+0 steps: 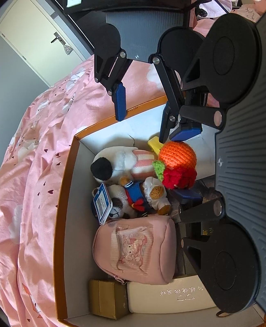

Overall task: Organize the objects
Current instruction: 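Lower the fruit with the left tool while the right tool lowers the tape measure into the box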

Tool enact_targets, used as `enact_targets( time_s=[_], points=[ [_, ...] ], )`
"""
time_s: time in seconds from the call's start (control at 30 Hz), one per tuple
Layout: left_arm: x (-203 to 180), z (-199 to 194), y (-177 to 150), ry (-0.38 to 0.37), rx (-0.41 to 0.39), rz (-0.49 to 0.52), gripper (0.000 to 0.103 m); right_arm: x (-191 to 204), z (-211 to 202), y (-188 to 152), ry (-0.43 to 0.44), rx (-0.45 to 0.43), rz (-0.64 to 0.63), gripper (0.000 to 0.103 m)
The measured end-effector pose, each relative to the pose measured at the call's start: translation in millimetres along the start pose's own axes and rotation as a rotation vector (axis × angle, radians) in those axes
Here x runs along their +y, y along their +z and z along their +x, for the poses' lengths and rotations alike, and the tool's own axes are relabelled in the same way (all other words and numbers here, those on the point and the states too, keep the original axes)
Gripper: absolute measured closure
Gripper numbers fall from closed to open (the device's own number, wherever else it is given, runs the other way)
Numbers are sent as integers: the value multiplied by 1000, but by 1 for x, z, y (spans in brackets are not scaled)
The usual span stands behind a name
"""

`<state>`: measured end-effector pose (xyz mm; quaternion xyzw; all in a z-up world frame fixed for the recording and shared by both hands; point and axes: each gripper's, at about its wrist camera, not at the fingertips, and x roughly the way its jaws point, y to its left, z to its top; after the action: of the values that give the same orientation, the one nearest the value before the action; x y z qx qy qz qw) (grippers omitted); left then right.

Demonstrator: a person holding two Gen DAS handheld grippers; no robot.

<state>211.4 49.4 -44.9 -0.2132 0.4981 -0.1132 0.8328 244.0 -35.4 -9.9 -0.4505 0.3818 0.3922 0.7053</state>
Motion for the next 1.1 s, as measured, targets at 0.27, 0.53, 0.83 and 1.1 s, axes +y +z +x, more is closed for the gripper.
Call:
enact_targets(
  time_s=[0.27, 0.53, 0.83, 1.1],
  points=[
    [-8, 14, -3, 3, 55, 10, 46, -11, -6, -15, -81, -68, 46, 33],
    [-8, 22, -8, 13, 100, -2, 45, -13, -2, -23, -87, -65, 87, 32],
    [-11, 17, -12, 52, 83, 12, 42, -10, -1, -25, -78, -65, 85, 32],
    [-18, 4, -11, 64, 21, 34, 35, -5, -6, -27, -77, -70, 85, 32]
  ],
)
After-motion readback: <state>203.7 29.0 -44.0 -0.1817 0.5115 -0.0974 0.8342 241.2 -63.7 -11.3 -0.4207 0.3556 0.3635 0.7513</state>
